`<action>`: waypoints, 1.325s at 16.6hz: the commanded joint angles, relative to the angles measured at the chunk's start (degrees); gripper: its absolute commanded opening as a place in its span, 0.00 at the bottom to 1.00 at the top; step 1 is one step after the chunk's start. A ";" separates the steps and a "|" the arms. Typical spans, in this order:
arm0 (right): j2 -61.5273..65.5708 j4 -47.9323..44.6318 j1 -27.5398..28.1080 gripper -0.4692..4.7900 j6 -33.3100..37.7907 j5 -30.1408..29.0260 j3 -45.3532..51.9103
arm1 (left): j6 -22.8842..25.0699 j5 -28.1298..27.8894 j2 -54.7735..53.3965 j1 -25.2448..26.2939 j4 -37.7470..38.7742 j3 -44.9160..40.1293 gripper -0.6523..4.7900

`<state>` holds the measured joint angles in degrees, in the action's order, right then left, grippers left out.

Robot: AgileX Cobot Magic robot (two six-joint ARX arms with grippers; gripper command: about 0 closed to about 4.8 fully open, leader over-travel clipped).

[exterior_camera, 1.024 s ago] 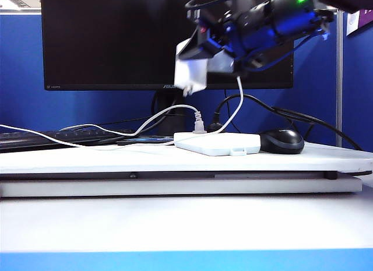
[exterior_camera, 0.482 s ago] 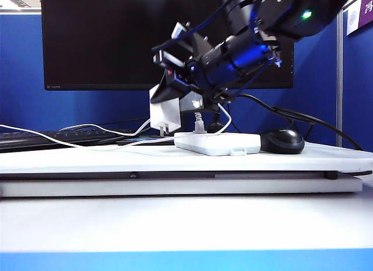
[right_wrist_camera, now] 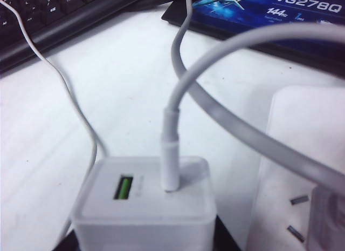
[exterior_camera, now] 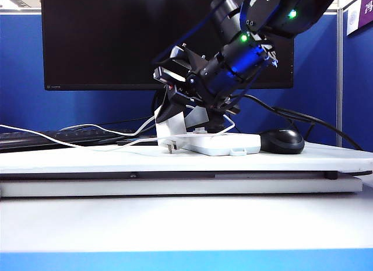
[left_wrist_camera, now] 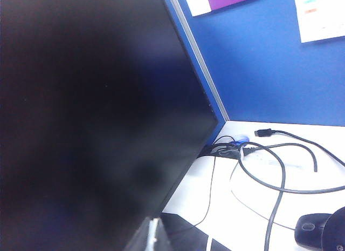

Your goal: Unplug the white charger from the socket, then place it next to the socket.

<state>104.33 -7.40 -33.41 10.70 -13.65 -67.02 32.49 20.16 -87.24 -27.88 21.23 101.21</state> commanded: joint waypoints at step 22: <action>-37.53 17.62 -0.07 0.09 -8.00 4.09 -9.40 | -16.28 0.96 15.37 -0.13 11.37 0.13 0.11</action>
<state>68.86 10.46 -33.41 3.05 -10.35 -76.27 15.44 22.39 -73.87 -28.05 30.00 101.19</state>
